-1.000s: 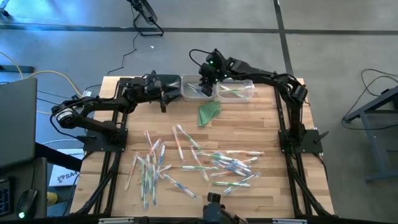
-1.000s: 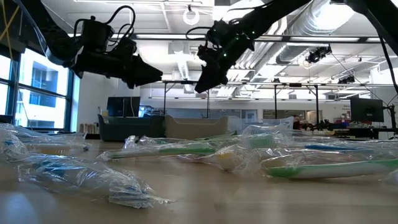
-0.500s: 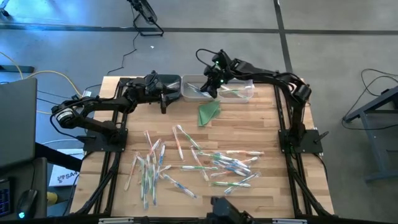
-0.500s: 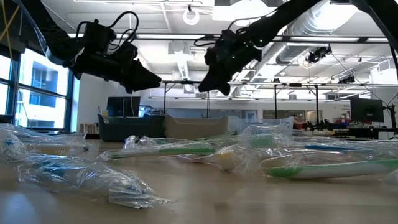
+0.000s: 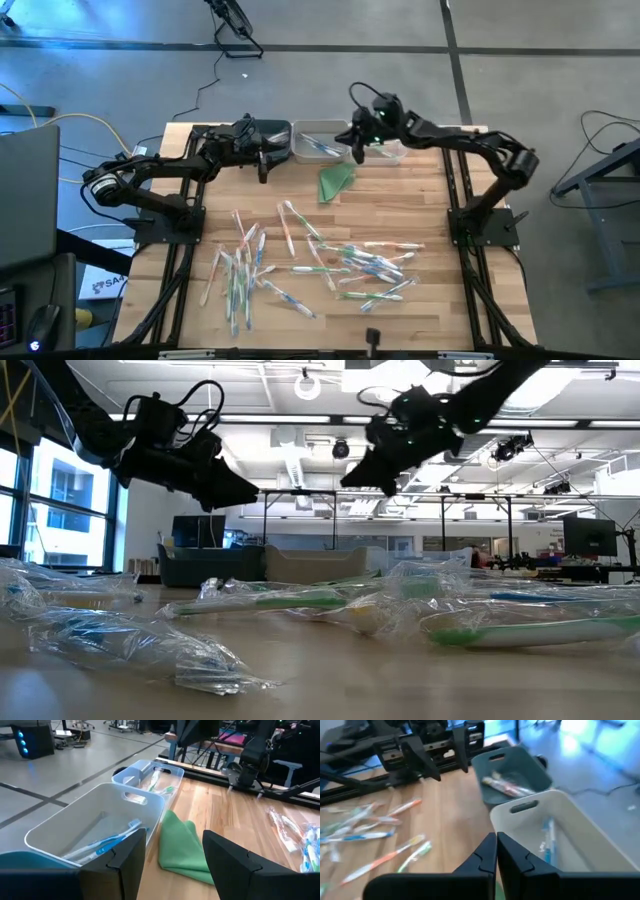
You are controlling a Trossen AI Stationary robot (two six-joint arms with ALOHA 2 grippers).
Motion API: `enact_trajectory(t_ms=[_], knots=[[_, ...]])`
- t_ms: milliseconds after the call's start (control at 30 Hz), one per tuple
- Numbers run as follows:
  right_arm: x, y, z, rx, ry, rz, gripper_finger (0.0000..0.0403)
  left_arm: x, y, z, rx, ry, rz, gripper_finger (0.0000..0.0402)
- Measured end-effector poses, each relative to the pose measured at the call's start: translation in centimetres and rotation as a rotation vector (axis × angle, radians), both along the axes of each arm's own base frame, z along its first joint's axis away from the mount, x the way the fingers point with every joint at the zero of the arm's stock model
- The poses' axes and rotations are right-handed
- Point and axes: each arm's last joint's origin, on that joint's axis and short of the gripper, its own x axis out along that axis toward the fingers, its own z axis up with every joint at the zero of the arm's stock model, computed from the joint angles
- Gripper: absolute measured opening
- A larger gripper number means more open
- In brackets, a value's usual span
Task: Pick & Place Toothbrushes
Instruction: Put the orange toothbrush into the dark blue bin
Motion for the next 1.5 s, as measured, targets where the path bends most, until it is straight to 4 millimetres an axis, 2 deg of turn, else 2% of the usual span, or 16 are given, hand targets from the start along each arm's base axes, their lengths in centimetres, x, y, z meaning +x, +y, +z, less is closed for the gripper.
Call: enact_trajectory(t_ms=[400, 533, 733, 933, 1167, 1333, 1500], knots=[[-5.4, 3.4, -0.6, -0.076, -0.147, -0.061, 0.0005, 0.0, 0.0, -0.3, -0.061, 0.015, 0.005, 0.0191], [-6.7, 4.1, -1.3, -0.091, -0.17, -0.067, 0.0003, 0.0, 0.0, -0.1, -0.113, -0.02, 0.015, 0.0191], [-8.0, 5.2, -2.9, -0.154, -0.267, -0.061, 0.0003, 0.0, 0.0, 0.3, -0.077, -0.05, 0.012, 0.0191], [-8.4, 5.5, -3.5, -0.148, -0.295, -0.064, 0.0004, -0.6, -0.6, 1.4, -0.009, -0.042, 0.001, 0.0191], [-8.4, 5.5, -3.4, -0.122, -0.301, -0.074, 0.0005, -1.6, -2.9, 3.1, 0.067, -0.066, -0.012, 0.0191], [-8.4, 5.5, -3.4, -0.135, -0.298, -0.071, 0.0003, -1.3, -4.7, 3.1, 0.051, -0.029, -0.014, 0.0191], [-8.4, 5.5, -3.4, -0.183, -0.29, -0.06, 0.0003, -0.9, -6.3, 3.5, 0.106, -0.025, -0.082, 0.0191]])
